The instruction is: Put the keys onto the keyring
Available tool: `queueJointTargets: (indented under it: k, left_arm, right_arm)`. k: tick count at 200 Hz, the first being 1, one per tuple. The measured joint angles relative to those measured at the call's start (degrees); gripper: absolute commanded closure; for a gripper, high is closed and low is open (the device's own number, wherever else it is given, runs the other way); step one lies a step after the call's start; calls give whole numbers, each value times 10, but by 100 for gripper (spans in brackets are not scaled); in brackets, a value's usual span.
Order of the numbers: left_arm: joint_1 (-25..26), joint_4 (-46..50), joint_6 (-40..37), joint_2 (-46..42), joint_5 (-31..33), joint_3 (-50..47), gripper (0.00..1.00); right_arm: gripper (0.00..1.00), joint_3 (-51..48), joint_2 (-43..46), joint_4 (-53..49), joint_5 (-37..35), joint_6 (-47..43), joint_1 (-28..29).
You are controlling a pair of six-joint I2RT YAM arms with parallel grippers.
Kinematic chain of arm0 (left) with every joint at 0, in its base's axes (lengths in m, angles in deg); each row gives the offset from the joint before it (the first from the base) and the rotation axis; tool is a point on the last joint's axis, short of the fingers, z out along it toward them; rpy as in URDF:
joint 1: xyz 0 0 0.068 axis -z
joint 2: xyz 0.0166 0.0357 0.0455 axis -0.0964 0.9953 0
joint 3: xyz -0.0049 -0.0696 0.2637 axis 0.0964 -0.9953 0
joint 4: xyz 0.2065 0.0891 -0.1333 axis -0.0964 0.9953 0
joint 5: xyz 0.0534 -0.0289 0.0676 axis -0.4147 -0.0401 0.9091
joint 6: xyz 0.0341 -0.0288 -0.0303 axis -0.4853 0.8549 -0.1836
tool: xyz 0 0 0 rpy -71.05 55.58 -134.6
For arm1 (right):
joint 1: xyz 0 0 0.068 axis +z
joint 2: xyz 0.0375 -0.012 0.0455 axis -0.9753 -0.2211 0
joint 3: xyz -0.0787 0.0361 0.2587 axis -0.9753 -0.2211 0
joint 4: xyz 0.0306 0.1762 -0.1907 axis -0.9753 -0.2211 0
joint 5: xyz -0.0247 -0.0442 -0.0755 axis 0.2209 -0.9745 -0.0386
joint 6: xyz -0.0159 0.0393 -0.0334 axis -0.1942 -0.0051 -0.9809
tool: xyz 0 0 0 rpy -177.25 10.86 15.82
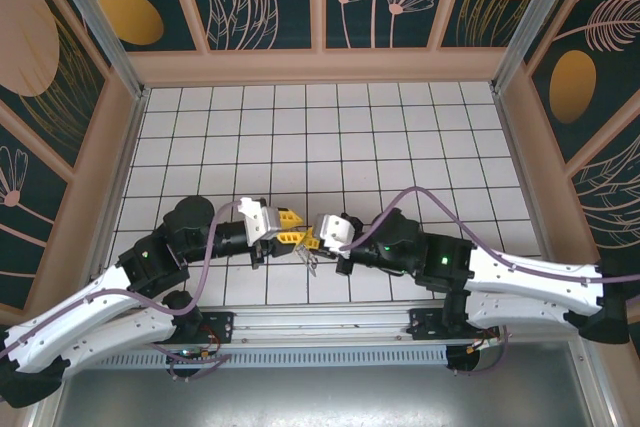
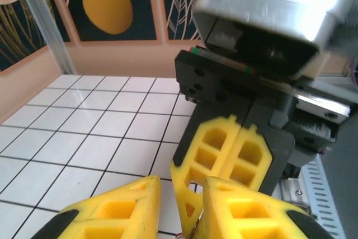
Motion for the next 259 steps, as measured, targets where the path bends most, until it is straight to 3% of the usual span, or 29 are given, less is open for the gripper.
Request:
queueJointTargets:
  k: [39,105,259]
  left_arm:
    - [0,48,-16,3,26,11,74]
    - [0,97,-36,27,38,17,74]
    - [0,126,-49,47,51,30,81]
  right_arm:
    - [100,34,-28,-77,-58,-14,5]
    - [100,85,-53,-131,-85,-22,19]
    - [100,85,-49,-137,-108,-44,33]
